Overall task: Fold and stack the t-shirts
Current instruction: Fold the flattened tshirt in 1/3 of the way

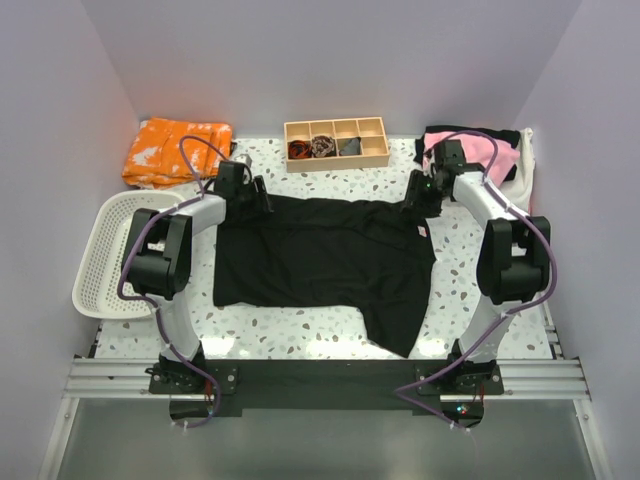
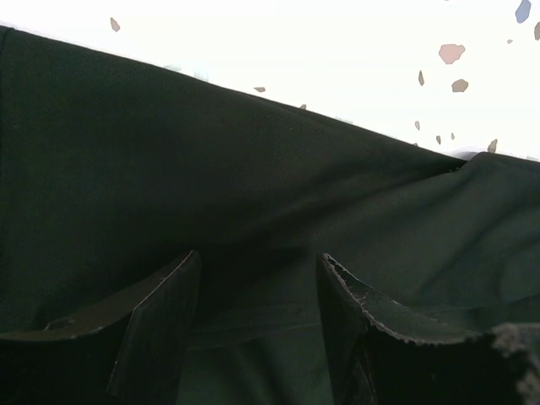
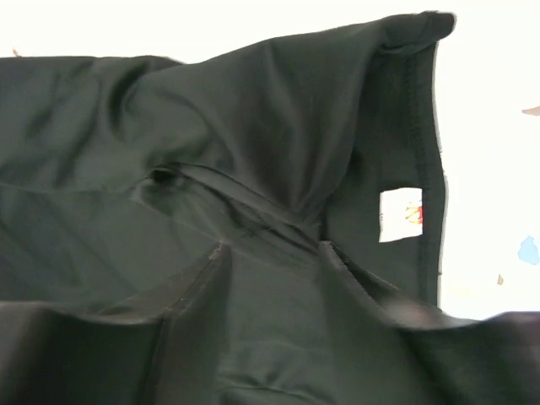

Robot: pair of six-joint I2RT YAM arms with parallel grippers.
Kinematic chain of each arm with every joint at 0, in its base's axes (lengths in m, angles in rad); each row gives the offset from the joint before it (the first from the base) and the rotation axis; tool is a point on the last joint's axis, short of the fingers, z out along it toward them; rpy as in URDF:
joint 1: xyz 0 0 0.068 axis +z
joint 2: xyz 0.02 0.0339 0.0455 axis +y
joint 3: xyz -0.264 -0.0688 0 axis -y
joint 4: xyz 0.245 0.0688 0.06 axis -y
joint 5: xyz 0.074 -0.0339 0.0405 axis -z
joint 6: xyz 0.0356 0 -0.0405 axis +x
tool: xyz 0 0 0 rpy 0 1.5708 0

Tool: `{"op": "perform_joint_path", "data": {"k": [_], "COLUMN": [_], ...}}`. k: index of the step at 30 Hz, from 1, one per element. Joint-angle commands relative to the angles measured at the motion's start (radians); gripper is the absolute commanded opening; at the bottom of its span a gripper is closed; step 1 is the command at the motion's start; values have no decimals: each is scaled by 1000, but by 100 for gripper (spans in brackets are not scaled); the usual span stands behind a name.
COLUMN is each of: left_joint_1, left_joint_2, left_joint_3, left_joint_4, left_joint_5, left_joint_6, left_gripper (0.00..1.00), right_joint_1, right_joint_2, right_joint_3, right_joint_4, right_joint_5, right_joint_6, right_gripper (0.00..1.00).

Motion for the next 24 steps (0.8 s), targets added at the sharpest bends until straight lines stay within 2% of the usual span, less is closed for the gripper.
{"op": "perform_joint_path", "data": {"k": [1,10,15,24], "left_joint_1": [-7,-7,-7,-7], "left_joint_2": [-13,-10,-8,0], "left_joint_3": [-7,-2,0,10], "left_joint_4": [35,32,30,10], "left_joint_5": [-9,-12,-12,-23], "left_joint_6": [15,25,26,38], "left_gripper": [61,61,61,61], "right_joint_1": [8,74,132,160], "right_joint_2": [-33,-1,68,212], "right_joint_3": [-7,24,116,266], "right_joint_4": [-16,0,-6,-14], "right_joint_5": [43,-35,-39,-48], "right_joint_6": [-3,-17,-14,4], "right_gripper": [53,56,56,56]}}
